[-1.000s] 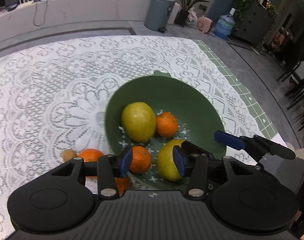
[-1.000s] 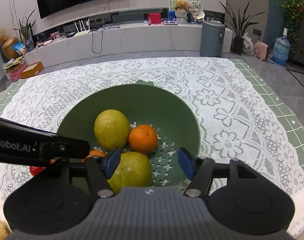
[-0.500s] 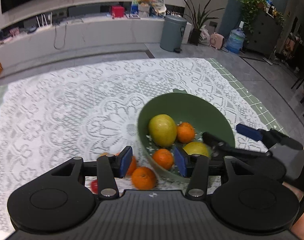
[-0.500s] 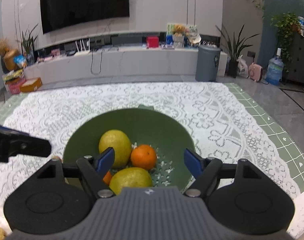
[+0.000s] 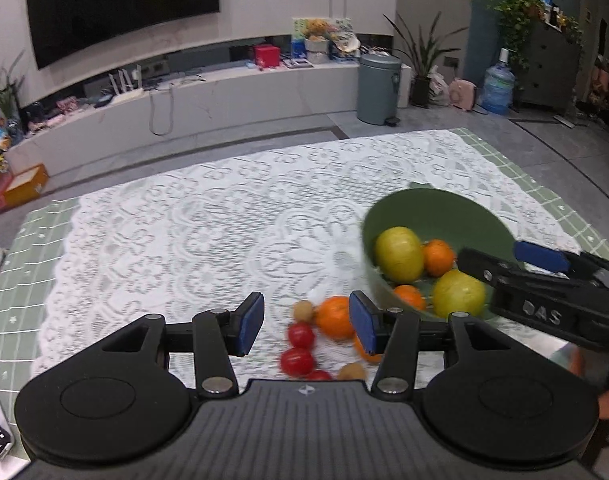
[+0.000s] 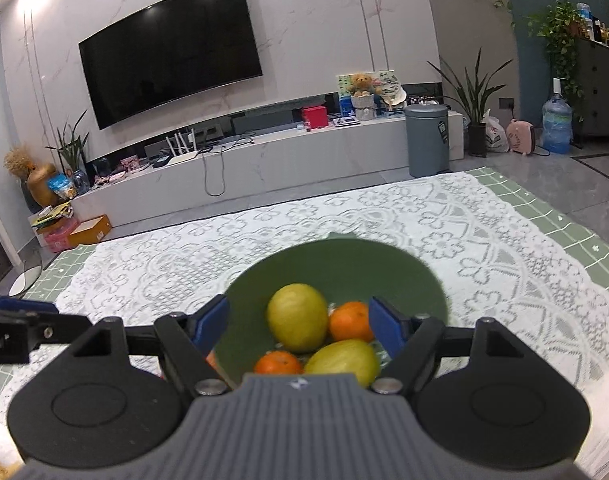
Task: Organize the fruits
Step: 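Lift both tools out of the colander and move back toward the remaining fruit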
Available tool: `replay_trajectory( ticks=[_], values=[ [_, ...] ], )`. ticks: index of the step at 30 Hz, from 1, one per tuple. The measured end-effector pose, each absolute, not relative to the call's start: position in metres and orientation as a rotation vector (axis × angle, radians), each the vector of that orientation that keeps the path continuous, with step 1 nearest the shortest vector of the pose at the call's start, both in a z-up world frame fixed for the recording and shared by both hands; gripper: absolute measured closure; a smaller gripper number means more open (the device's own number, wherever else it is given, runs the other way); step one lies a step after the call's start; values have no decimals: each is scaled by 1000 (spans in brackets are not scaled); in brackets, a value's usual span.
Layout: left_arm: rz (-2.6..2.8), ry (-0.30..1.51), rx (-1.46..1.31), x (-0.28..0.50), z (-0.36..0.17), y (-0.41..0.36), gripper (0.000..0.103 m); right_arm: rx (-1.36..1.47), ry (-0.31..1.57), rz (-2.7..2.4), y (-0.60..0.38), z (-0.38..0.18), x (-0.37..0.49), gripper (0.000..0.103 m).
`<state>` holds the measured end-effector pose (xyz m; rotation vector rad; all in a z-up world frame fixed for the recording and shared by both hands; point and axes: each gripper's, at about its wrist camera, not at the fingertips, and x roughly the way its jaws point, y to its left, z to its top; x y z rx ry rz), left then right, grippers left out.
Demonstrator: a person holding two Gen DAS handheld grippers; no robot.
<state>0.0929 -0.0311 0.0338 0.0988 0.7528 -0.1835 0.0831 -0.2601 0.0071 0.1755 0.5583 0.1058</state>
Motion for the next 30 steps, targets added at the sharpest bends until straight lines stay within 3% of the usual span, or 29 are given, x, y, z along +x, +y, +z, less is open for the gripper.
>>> replay_trajectory(
  ticks=[13, 16, 20, 26, 28, 30],
  values=[
    [-151, 641, 167, 83, 22, -1, 43, 146, 659, 169, -220, -14, 67, 29],
    [-165, 648, 163, 86, 17, 4, 42, 107, 668, 177, -207, -18, 64, 28],
    [-219, 689, 151, 94, 9, 10, 33, 45, 656, 172, -195, -23, 62, 26],
    [-317, 712, 125, 101, -8, 20, 33, -38, 609, 146, -181, -24, 53, 26],
    [-346, 725, 117, 104, -15, 23, 33, -61, 591, 150, -176, -23, 49, 27],
    [-377, 739, 105, 107, -22, 25, 33, -70, 608, 160, -173, -26, 50, 37]
  ],
)
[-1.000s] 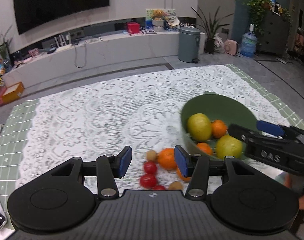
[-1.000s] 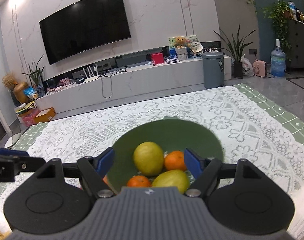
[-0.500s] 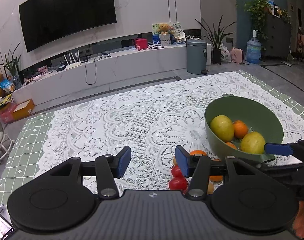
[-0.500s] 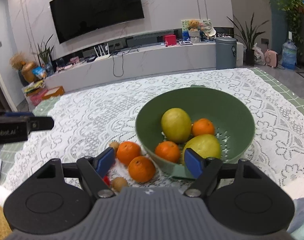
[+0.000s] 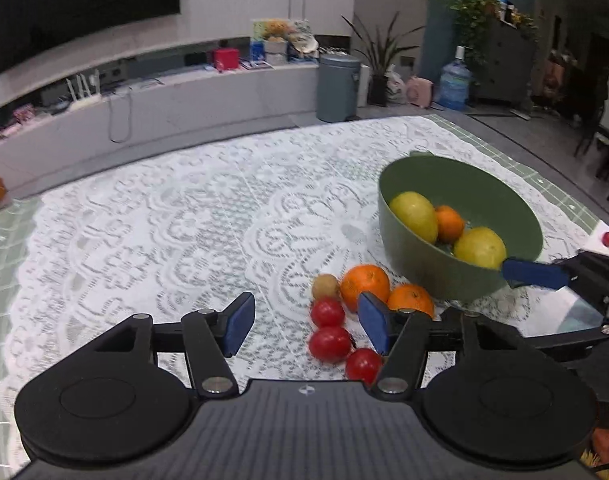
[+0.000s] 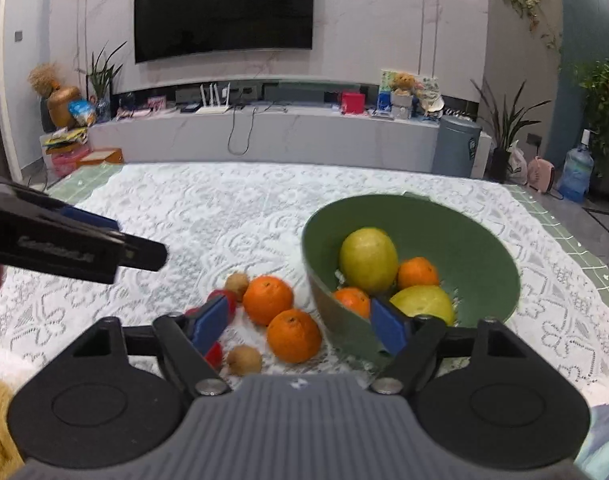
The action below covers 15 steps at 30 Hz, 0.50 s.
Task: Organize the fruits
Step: 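Lift both tools out of the colander and move back toward the remaining fruit, then grasp a red tomato with the left tool while the right tool grasps a kiwi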
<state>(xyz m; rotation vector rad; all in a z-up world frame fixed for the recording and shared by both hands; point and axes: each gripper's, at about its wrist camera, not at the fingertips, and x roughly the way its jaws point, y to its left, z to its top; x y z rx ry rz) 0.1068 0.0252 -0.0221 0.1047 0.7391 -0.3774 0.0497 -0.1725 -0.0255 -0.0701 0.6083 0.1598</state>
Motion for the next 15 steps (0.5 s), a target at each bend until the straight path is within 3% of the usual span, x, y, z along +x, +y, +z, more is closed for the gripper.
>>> replay_trajectory(
  ticks=[4, 15],
  values=[
    [-419, 777, 98, 111, -36, 25, 33, -78, 690, 160, -168, -35, 60, 49],
    [-483, 894, 0, 125, -69, 29, 43, -11, 784, 204, -169, -51, 72, 51]
  ],
)
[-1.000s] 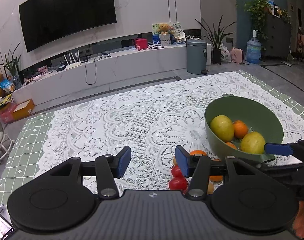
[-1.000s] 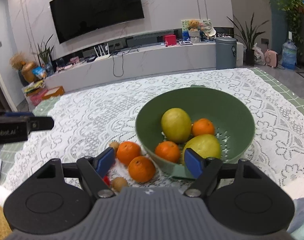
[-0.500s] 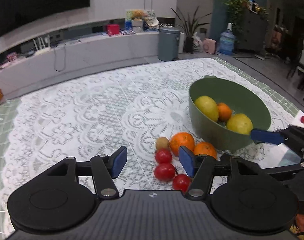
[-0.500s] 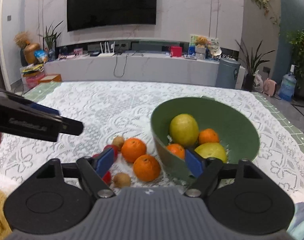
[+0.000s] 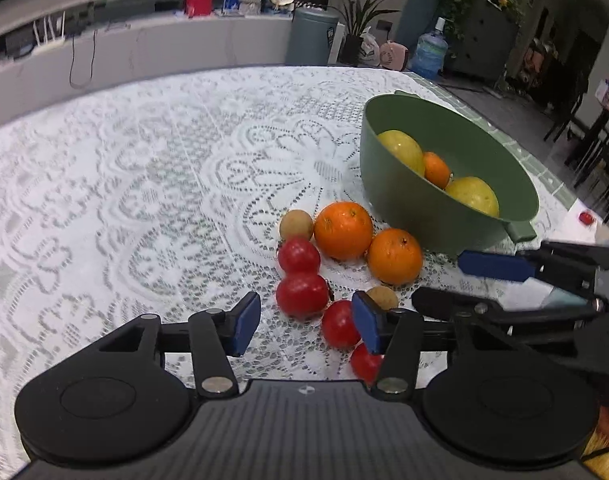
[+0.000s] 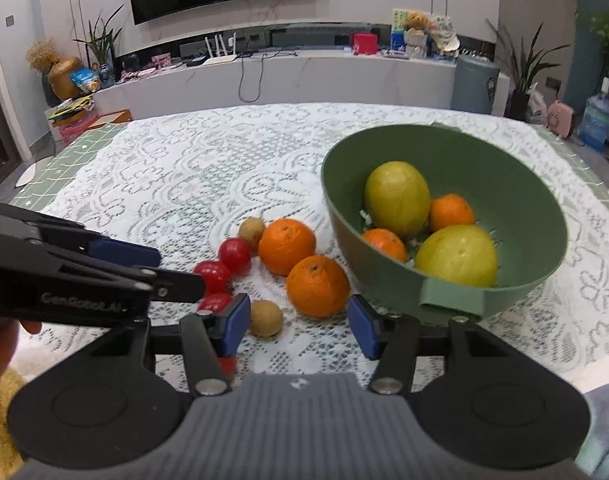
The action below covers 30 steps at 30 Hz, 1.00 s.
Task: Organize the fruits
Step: 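Grasp a red tomato with the left tool while the right tool grasps a kiwi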
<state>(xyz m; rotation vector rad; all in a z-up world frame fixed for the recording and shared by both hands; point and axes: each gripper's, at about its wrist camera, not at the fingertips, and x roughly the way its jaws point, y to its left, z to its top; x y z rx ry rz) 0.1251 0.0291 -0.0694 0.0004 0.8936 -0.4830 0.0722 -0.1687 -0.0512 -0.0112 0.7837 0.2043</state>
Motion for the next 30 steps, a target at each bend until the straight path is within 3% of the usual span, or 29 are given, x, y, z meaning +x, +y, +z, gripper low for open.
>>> replay_trajectory(
  ticks=[5, 8, 19, 23, 28, 30],
  values=[
    [-486, 922, -99, 137, -77, 33, 53, -25, 811, 258, -161, -57, 76, 57],
    [-477, 933, -125, 143, -82, 33, 53, 2, 842, 276, -160, -62, 82, 65],
    [-472, 969, -193, 155, -95, 34, 53, 132, 924, 301, -164, -73, 99, 71],
    [-474, 976, -226, 158, -97, 36, 58, 152, 936, 302, -165, -74, 102, 72],
    [-481, 979, -252, 159, -98, 38, 63, 157, 943, 299, -166, -75, 104, 86],
    [-481, 979, -253, 159, -98, 39, 63, 157, 946, 301, -166, -76, 104, 86]
  ],
)
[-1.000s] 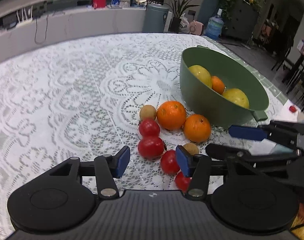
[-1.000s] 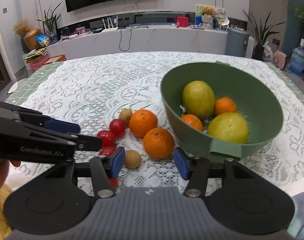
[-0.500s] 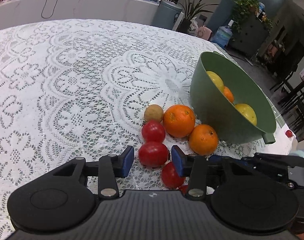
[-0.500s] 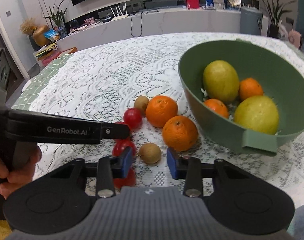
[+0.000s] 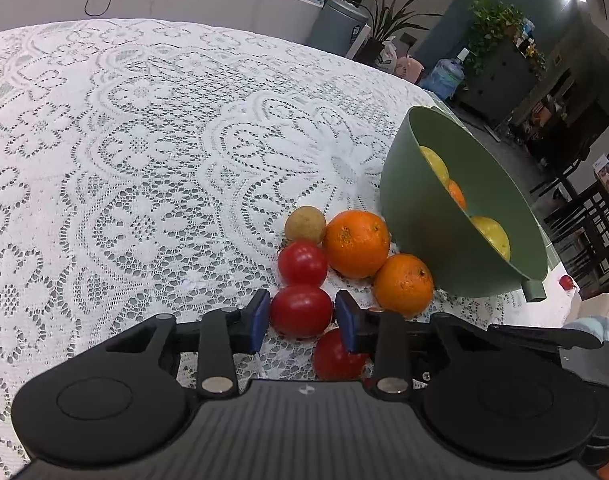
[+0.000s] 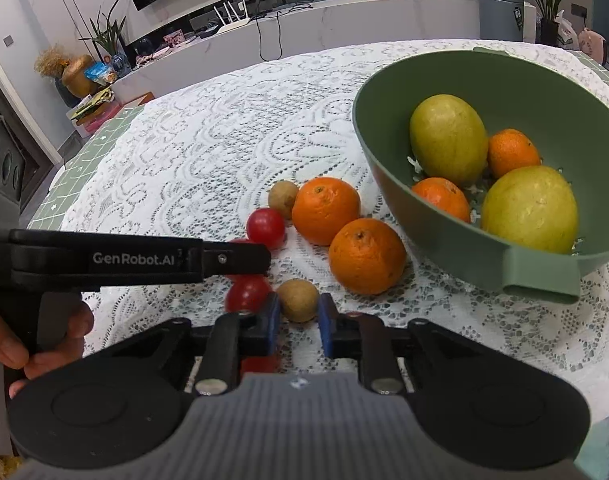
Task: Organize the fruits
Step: 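Grasp a red tomato with the left tool while the right tool grasps a kiwi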
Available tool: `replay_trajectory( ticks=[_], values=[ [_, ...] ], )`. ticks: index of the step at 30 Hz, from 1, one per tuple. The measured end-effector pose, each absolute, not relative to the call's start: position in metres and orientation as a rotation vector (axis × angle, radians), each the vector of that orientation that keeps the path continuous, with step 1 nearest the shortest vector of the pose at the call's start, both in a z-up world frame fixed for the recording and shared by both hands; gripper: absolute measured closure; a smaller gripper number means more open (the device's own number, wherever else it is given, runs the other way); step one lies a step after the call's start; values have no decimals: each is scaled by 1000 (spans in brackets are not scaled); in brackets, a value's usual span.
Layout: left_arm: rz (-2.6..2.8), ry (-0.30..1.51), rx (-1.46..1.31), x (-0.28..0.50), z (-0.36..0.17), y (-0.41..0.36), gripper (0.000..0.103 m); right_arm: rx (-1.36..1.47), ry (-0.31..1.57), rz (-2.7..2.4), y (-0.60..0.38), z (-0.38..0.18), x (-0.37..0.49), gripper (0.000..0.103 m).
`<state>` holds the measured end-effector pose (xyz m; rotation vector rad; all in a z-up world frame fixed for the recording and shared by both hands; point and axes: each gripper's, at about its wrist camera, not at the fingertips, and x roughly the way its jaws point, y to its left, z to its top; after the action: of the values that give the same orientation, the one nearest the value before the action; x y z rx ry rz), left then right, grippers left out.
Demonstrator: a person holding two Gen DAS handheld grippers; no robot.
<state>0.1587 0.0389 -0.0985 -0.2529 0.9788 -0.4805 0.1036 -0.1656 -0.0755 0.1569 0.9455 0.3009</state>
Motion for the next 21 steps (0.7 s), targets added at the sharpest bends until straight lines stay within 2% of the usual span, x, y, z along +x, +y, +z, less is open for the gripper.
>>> replay_trajectory(
  ticks=[7, 11, 21],
  values=[
    [-478, 972, -232, 157, -98, 37, 59, 151, 956, 305, -164, -77, 105, 85],
    [-481, 968, -240, 157, -98, 37, 64, 151, 950, 304, -164, -76, 104, 85],
    [-439, 920, -261, 147, -89, 44, 65, 134, 889, 315, -165, -69, 94, 86]
  ],
)
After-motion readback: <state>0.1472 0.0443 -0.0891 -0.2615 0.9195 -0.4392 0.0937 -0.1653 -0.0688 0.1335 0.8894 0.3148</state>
